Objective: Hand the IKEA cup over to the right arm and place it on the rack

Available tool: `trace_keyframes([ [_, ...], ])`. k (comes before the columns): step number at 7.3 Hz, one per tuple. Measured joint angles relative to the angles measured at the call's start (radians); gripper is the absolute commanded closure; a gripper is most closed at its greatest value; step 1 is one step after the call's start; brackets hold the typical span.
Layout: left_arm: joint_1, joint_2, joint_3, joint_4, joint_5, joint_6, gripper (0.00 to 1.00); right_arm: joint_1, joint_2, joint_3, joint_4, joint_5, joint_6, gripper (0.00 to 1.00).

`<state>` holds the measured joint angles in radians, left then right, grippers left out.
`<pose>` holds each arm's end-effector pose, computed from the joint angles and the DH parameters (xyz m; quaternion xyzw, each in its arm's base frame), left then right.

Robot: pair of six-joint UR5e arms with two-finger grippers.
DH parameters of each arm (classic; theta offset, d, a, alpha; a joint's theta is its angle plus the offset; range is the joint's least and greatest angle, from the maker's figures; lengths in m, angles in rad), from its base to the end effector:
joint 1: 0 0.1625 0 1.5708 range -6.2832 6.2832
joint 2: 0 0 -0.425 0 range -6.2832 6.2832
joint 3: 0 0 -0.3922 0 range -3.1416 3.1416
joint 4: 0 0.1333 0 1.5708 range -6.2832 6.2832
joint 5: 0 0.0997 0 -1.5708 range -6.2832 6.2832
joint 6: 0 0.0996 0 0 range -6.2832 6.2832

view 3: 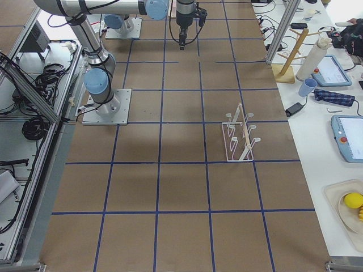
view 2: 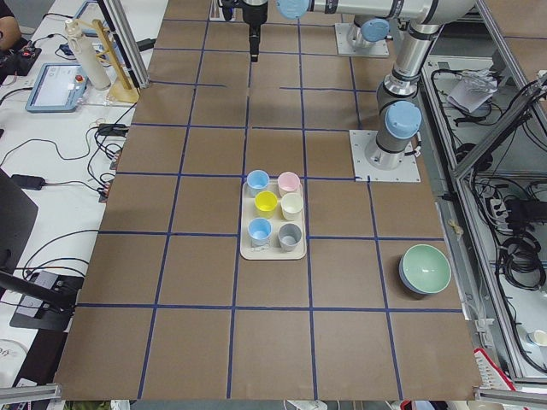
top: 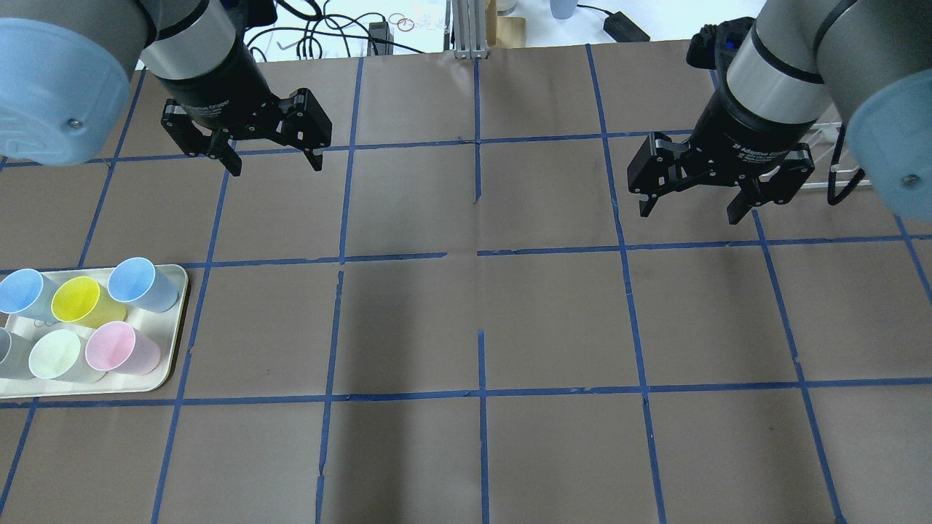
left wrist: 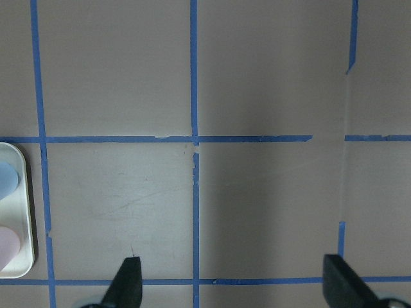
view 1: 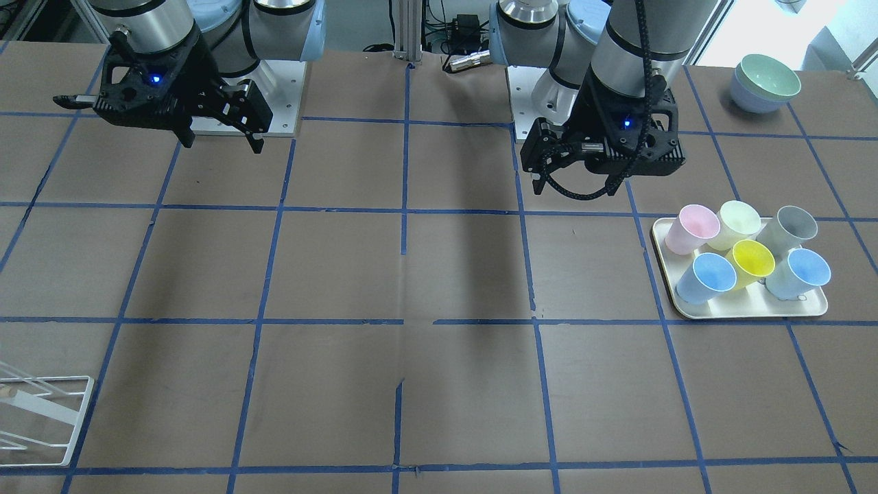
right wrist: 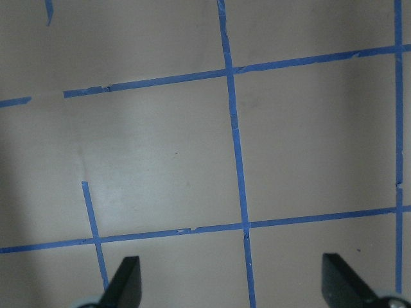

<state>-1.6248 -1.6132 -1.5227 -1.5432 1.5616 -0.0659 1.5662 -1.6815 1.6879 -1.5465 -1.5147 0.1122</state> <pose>-0.1617 -0.5052 0.4931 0.0059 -0.9998 0.0163 0.0056 0.1369 -0.4425 0.4799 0.0588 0.9978 0.0168 0.0272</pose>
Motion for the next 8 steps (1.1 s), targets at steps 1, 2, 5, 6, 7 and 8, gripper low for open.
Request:
trace_keyframes([
  [1,0.001,-0.002,0.003,0.0,0.0,0.0,0.0,-0.001,0.0,0.0,0.0,0.0,0.001,0.0],
  [2,0.001,-0.003,0.004,0.0,0.0,0.0,0.0,-0.003,0.001,0.001,-0.001,-0.001,0.001,0.0],
  [5,0.01,0.004,-0.004,0.0,-0.001,0.004,0.0,-0.004,0.001,0.001,-0.009,-0.001,0.001,0.0],
  [6,0.017,0.007,-0.007,-0.002,0.0,0.029,0.0,-0.003,0.0,0.0,-0.009,-0.001,0.001,0.0],
  [7,0.03,0.012,-0.013,-0.009,0.009,0.084,0.0,-0.003,0.0,0.0,-0.007,0.0,0.002,0.0],
  [8,0.059,0.023,-0.033,-0.016,0.033,0.182,0.0,-0.003,-0.001,-0.001,-0.007,0.003,0.002,0.0],
])
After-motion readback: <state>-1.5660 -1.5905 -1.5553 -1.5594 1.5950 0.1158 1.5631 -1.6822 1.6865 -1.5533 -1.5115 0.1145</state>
